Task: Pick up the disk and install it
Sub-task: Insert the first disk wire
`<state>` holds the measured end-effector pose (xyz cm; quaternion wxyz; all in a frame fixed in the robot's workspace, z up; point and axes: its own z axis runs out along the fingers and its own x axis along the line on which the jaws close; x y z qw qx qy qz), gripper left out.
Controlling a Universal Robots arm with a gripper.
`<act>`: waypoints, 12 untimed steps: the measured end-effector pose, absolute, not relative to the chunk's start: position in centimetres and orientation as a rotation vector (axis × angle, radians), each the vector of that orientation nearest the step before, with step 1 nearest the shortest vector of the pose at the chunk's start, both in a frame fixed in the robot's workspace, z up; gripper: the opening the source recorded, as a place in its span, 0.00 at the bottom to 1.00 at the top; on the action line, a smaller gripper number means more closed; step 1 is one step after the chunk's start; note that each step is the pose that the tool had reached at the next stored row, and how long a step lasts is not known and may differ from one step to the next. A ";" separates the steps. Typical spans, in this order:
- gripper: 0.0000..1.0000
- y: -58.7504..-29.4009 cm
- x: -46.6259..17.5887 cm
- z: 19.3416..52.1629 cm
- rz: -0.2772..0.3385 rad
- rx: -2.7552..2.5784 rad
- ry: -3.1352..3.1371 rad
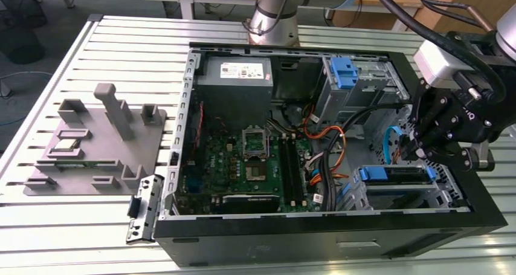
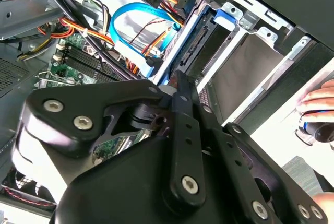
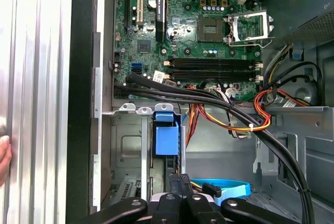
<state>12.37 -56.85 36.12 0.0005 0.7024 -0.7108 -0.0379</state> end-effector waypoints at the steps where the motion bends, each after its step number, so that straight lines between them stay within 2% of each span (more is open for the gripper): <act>1: 0.17 -56.9 12.4 36.1 -0.119 2.206 -2.232; 2: 0.17 -56.9 12.4 36.1 -0.119 2.206 -2.232; 3: 0.23 -56.9 12.4 36.1 -0.119 2.206 -2.232; 4: 0.23 -56.9 12.4 36.1 -0.119 2.206 -2.232; 5: 0.30 -56.9 12.4 36.1 -0.119 2.206 -2.232; 12: 0.30 -56.8 12.4 36.2 -0.119 2.206 -2.232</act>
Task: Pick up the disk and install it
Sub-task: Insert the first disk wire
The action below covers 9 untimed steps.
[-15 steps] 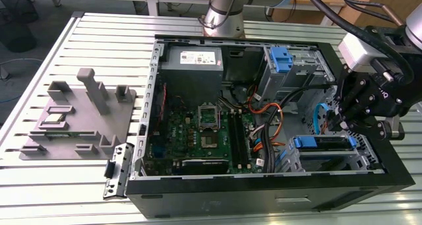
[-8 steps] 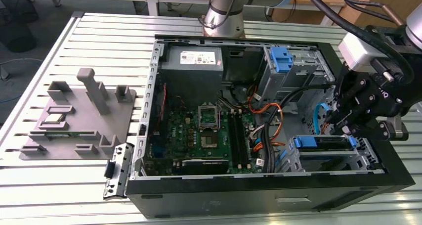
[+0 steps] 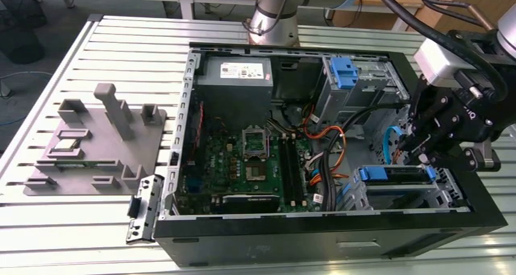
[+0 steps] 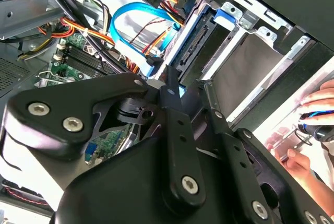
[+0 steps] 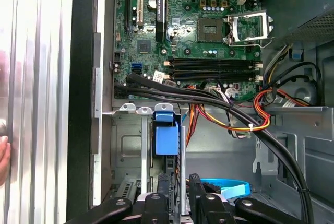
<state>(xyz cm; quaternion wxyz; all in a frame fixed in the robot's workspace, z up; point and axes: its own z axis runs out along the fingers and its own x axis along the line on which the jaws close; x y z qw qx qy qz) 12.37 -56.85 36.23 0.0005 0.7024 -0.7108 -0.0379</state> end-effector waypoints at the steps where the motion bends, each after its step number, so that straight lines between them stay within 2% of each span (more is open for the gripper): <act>1: 0.30 -56.8 12.4 36.2 -0.119 2.206 -2.232; 9: 0.30 -56.9 12.4 36.7 -0.119 2.206 -2.232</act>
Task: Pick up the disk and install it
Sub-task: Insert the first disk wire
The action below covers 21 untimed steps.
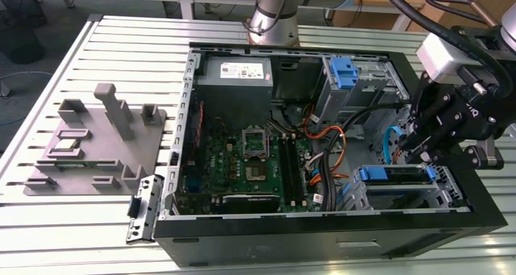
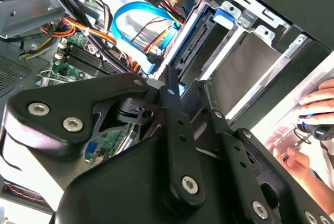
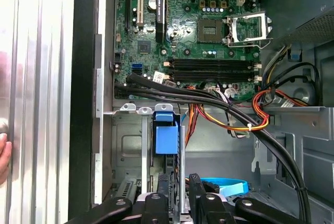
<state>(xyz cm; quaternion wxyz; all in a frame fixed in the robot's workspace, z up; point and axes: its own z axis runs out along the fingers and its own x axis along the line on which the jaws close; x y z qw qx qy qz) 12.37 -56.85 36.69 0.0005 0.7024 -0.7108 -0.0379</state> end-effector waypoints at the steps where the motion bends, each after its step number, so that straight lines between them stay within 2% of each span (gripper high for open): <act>1: 0.30 -56.8 12.4 36.8 -0.119 2.206 -2.232; 21: 0.30 -56.9 12.4 37.6 -0.119 2.206 -2.232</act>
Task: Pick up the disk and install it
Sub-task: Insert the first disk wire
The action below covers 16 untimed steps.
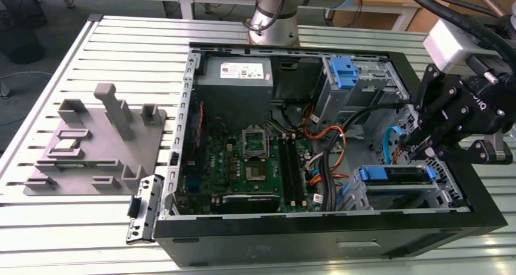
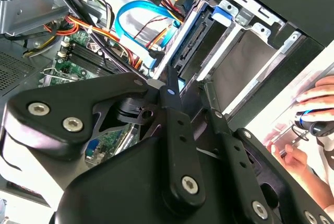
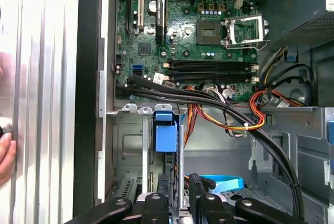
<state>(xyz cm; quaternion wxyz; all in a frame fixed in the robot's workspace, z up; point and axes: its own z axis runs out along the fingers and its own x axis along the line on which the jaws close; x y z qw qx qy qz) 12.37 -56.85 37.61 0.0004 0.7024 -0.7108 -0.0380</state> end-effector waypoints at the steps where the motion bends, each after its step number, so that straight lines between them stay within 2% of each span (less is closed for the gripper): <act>1: 0.30 -56.9 12.4 37.6 -0.119 2.206 -2.232; 16: 0.30 -56.8 12.4 37.9 -0.119 2.206 -2.232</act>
